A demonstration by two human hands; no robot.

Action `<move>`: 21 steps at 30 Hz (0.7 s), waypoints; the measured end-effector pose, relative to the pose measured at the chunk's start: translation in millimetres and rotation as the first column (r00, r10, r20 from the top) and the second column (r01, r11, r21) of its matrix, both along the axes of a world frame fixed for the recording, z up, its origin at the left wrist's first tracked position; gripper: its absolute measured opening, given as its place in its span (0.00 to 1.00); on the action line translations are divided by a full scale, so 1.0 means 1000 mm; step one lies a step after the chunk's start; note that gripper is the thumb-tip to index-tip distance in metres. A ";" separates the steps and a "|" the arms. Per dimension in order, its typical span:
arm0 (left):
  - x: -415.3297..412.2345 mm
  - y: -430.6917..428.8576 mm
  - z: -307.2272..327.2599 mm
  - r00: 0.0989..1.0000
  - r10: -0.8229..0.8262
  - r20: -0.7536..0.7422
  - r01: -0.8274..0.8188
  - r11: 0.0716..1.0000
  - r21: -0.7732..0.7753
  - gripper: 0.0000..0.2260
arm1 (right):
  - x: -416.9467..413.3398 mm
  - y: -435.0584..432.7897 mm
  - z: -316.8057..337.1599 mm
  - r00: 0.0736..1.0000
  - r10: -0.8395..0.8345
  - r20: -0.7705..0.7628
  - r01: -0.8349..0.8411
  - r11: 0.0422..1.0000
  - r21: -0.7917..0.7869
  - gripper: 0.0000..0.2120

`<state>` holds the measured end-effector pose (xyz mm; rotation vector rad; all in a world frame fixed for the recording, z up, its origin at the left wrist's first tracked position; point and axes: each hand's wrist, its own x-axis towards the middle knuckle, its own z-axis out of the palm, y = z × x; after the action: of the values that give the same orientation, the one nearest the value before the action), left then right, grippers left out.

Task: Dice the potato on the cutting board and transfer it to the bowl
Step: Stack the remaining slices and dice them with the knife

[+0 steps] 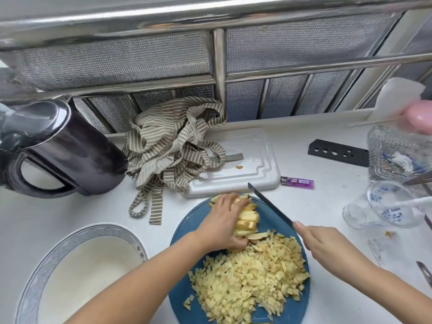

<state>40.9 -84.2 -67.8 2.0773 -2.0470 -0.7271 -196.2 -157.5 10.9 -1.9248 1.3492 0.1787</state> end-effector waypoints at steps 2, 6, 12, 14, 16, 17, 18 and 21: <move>-0.002 0.003 0.000 0.999 0.036 -0.011 -0.036 0.999 0.003 0.43 | -0.004 0.008 -0.001 1.000 -0.002 -0.023 0.001 1.000 -0.021 0.29; -0.010 0.013 0.000 0.992 0.126 -0.014 -0.126 0.992 0.019 0.42 | -0.007 0.020 -0.005 0.994 0.030 -0.108 -0.034 0.999 -0.038 0.34; -0.017 0.023 0.001 0.973 0.232 -0.024 -0.231 0.973 0.025 0.41 | 0.007 0.036 -0.006 0.988 0.132 -0.080 -0.136 0.990 -0.045 0.28; -0.021 0.029 0.003 0.957 0.288 -0.035 -0.288 0.958 0.017 0.40 | 0.010 0.037 -0.005 0.983 0.163 -0.089 -0.168 0.985 -0.049 0.28; -0.028 0.037 0.002 0.919 0.391 -0.048 -0.391 0.920 0.009 0.39 | 0.014 0.039 -0.003 0.976 0.202 -0.076 -0.205 0.978 -0.044 0.27; -0.031 0.041 0.001 0.890 0.453 -0.054 -0.454 0.891 0.005 0.38 | 0.018 0.042 -0.003 0.971 0.230 -0.064 -0.233 0.972 -0.041 0.26; -0.035 0.045 0.000 0.856 0.514 -0.064 -0.515 0.857 0.001 0.39 | 0.021 0.044 -0.003 0.965 0.258 -0.046 -0.259 0.965 -0.040 0.26; -0.043 0.048 -0.003 0.771 0.630 -0.092 -0.632 0.775 0.005 0.41 | 0.030 0.041 0.000 0.952 0.305 -0.009 -0.305 0.952 -0.024 0.27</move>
<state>-1.7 -35.7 -71.2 2.4396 -1.1509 -0.6372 -166.5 -116.3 10.8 -2.1485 1.0536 0.3196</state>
